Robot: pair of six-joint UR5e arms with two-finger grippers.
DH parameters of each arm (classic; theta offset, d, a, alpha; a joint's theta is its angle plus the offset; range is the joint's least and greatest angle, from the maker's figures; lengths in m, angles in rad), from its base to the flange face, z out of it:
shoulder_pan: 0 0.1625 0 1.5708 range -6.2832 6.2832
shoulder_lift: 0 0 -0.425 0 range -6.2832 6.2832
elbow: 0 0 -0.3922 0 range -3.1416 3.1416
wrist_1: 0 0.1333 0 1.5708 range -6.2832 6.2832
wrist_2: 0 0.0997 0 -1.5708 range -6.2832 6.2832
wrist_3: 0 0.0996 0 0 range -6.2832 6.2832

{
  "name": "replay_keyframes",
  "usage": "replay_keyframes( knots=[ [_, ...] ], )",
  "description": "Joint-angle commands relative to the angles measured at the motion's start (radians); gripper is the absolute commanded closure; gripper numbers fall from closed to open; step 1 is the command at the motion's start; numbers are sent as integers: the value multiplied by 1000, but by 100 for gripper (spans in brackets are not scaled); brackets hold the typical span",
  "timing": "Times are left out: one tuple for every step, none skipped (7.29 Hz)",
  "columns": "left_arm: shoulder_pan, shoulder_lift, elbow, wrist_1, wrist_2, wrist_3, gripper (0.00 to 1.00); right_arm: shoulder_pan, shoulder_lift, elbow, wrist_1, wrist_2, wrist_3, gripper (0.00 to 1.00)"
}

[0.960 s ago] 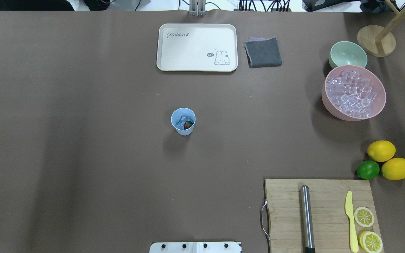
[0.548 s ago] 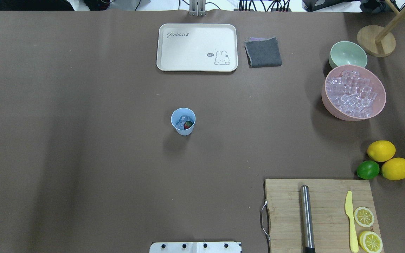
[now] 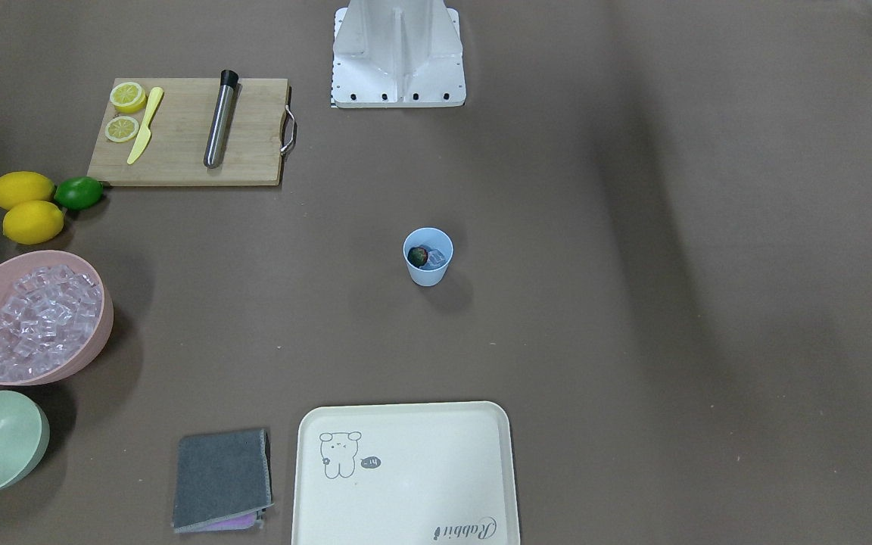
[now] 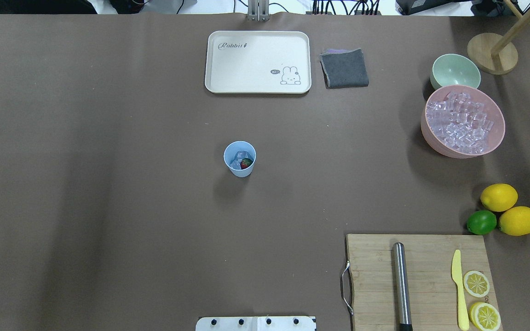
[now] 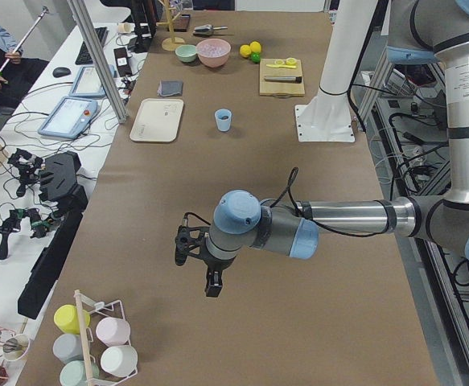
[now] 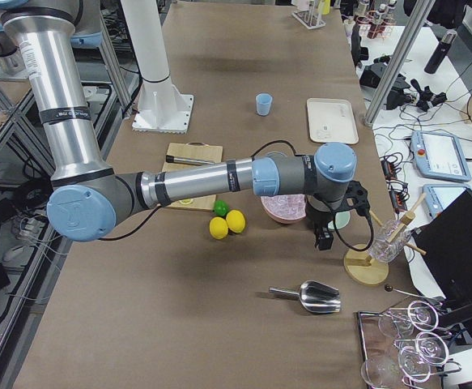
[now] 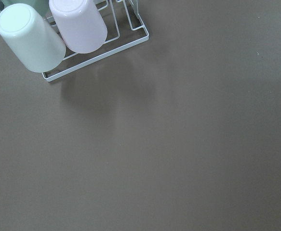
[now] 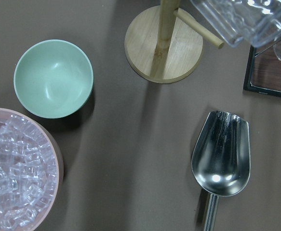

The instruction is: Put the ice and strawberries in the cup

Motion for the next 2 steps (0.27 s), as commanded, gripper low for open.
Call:
replay_keyframes(
  knots=[
    [0, 0, 2, 0, 0, -3, 2, 0, 1, 3, 1, 1, 0, 1],
    [0, 0, 1, 1, 0, -3, 2, 0, 0, 12, 1, 0, 0, 1]
  ],
)
